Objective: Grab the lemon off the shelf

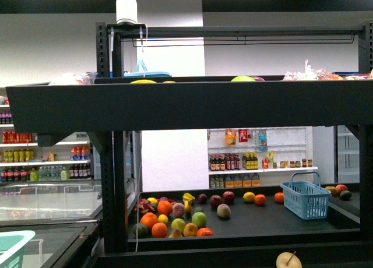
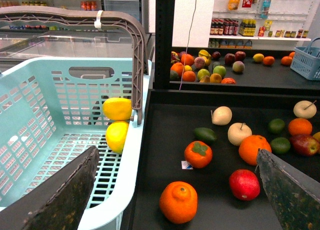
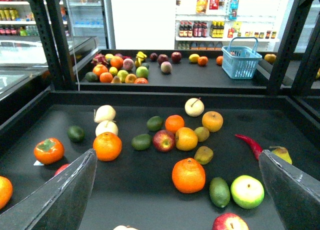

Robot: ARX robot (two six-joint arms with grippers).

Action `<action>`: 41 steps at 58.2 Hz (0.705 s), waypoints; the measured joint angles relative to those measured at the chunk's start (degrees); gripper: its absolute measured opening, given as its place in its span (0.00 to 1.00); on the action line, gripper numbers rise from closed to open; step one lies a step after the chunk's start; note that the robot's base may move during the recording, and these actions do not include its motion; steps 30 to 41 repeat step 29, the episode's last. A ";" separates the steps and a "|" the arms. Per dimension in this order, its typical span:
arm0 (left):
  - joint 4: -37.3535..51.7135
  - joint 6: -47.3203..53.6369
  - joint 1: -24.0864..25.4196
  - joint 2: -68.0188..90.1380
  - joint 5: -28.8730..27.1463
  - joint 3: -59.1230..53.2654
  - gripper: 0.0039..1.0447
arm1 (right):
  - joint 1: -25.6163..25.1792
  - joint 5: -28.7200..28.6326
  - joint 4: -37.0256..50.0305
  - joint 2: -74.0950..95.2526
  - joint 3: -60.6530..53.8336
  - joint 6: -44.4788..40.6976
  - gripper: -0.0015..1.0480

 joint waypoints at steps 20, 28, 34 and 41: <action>0.00 0.00 0.00 0.00 0.00 0.00 0.92 | 0.00 0.00 0.00 0.00 0.00 0.00 0.93; 0.00 0.00 0.00 0.00 0.00 0.00 0.92 | 0.00 0.00 0.00 0.00 0.00 0.00 0.93; 0.00 0.00 0.00 0.00 0.00 0.00 0.92 | 0.00 0.00 0.00 0.00 0.00 0.02 0.93; 0.00 0.00 0.00 0.00 0.00 0.00 0.92 | 0.00 0.00 0.00 0.00 0.00 0.02 0.93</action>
